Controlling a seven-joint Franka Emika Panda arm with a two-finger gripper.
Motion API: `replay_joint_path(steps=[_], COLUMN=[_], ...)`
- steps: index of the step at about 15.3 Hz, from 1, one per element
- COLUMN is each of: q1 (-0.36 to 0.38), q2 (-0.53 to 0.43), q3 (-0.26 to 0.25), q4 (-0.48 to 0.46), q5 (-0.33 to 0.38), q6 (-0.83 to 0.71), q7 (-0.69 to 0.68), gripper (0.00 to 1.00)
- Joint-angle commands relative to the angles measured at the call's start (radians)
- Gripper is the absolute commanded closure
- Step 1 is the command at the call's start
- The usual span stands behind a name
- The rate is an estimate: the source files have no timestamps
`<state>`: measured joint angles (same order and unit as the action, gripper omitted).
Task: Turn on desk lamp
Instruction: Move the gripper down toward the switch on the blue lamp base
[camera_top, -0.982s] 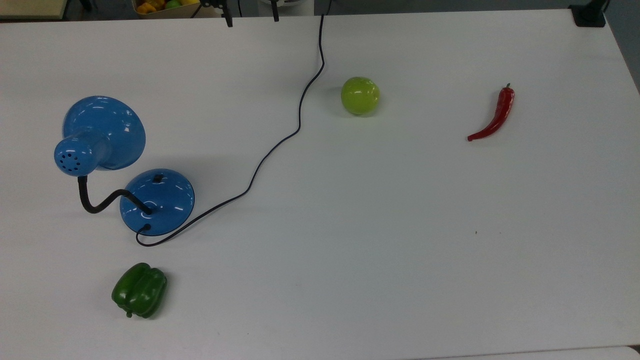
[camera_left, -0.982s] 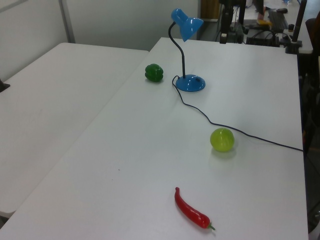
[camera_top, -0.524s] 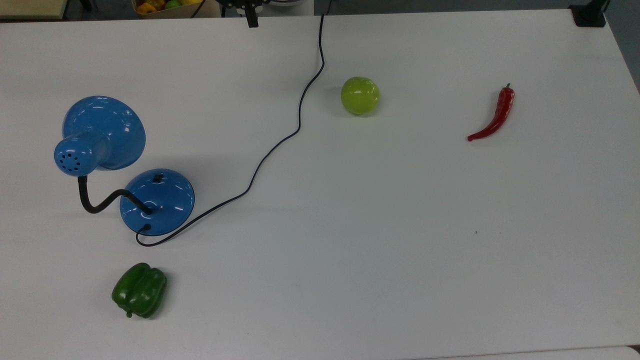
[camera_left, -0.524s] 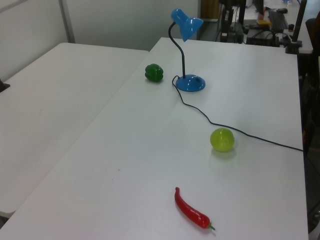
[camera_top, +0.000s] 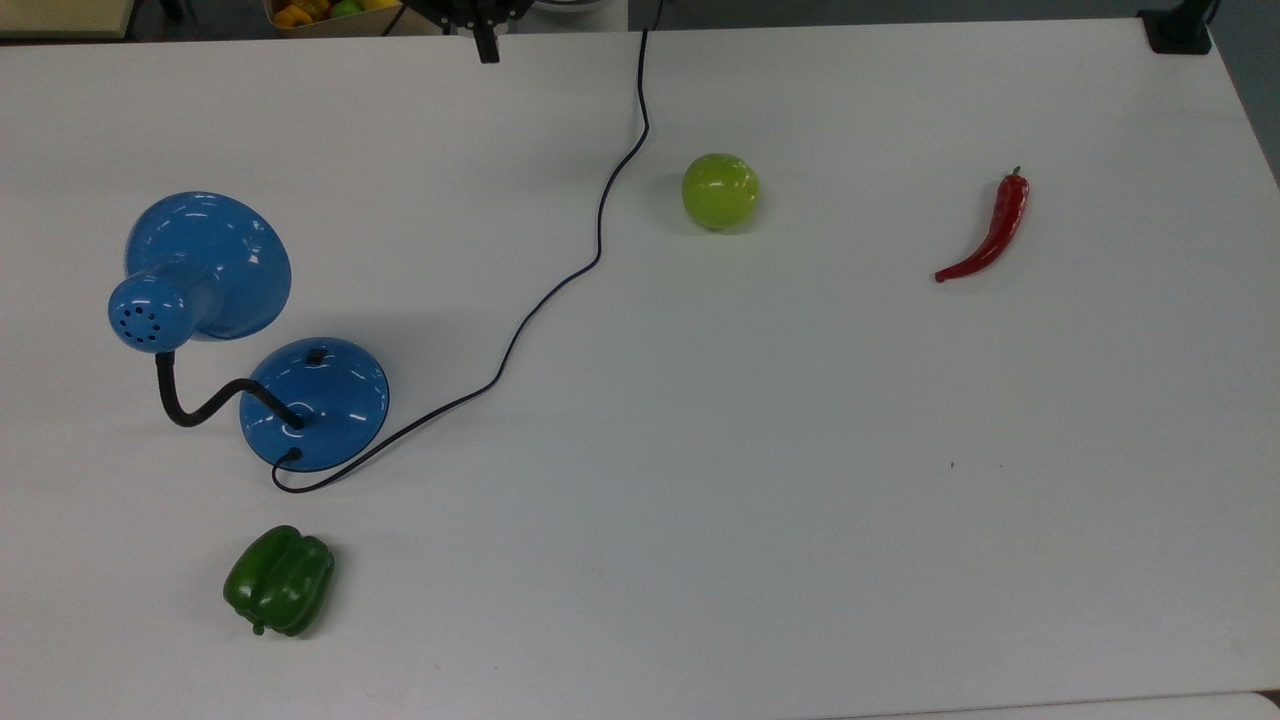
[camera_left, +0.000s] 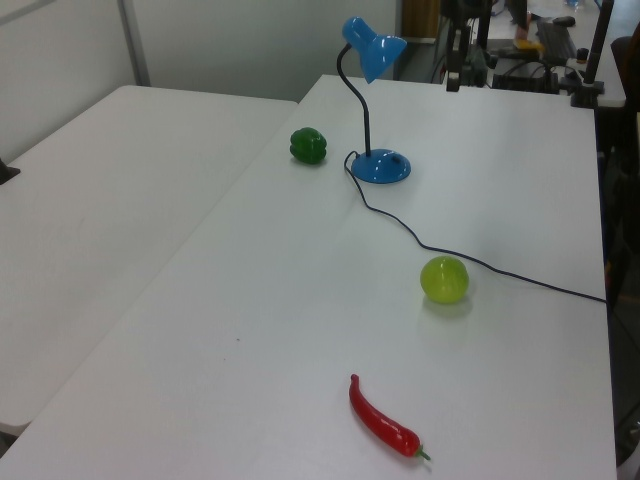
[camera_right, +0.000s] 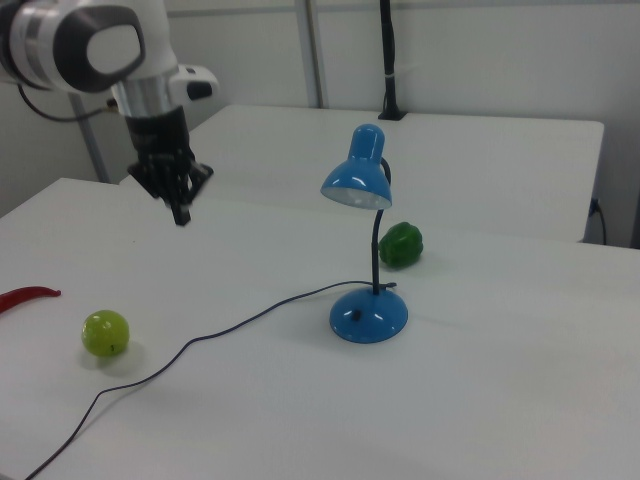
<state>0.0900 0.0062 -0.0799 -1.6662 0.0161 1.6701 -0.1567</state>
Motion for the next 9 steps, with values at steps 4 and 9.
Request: replay_joint_path(steps=[4, 9], q1=[-0.006, -0.006], q2=[-0.012, -0.012], q3=[-0.083, -0.159], q4=[-0.154, -0.289], q5=[-0.077, -0.113], q6=[0.042, 0.268], q7=[-0.023, -0.024], gripper=[1.00, 1.00])
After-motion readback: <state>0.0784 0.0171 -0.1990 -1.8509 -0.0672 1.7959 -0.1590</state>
